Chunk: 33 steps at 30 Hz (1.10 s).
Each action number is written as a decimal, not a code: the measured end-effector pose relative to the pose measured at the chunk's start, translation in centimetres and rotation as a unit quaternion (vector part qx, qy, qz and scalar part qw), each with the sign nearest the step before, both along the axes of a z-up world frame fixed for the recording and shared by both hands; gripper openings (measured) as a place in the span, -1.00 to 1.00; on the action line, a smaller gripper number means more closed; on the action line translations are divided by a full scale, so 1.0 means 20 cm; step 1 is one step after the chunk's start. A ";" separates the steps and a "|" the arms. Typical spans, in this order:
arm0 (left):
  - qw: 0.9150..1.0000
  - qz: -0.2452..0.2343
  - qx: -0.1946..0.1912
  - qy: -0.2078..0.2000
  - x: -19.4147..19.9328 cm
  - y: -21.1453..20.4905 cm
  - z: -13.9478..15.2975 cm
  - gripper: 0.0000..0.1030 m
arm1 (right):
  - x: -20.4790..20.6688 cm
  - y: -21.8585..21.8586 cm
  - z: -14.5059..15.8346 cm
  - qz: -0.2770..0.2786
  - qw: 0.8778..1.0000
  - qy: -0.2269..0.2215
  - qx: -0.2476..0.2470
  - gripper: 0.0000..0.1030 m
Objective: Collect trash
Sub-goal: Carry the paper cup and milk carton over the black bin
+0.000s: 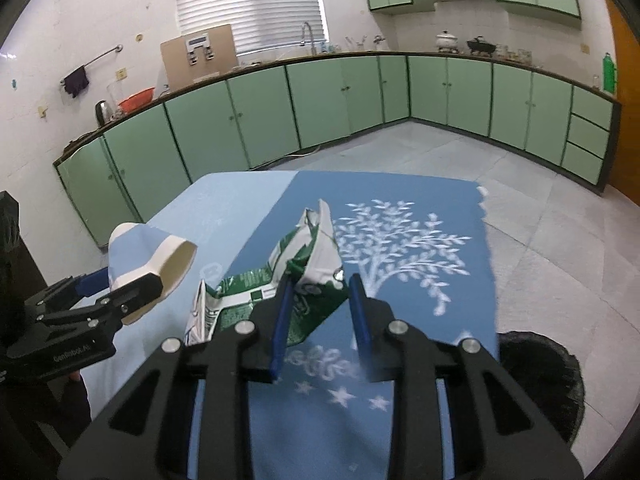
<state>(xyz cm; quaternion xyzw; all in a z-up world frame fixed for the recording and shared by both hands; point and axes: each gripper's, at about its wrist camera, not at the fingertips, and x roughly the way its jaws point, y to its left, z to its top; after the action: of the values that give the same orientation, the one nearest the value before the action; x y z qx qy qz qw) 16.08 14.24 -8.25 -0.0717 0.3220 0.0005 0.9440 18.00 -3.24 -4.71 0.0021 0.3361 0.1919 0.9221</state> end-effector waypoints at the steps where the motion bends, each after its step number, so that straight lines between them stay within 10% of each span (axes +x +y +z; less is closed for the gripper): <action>1: 1.000 -0.003 0.000 -0.001 0.00 -0.02 0.01 0.51 | -0.01 -0.02 0.01 -0.004 1.000 -0.002 0.000 -0.48; 33: 0.973 -0.228 -0.009 -0.021 0.14 -1.19 0.05 0.51 | -0.32 -1.27 -0.01 -0.218 0.974 -0.029 -0.052 -0.48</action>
<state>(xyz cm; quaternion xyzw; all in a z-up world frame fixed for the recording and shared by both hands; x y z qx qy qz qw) 18.80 -9.49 -7.21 -0.0048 0.3099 -0.2188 0.9253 11.67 -28.67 -4.90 0.0216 0.3105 -0.0321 0.9498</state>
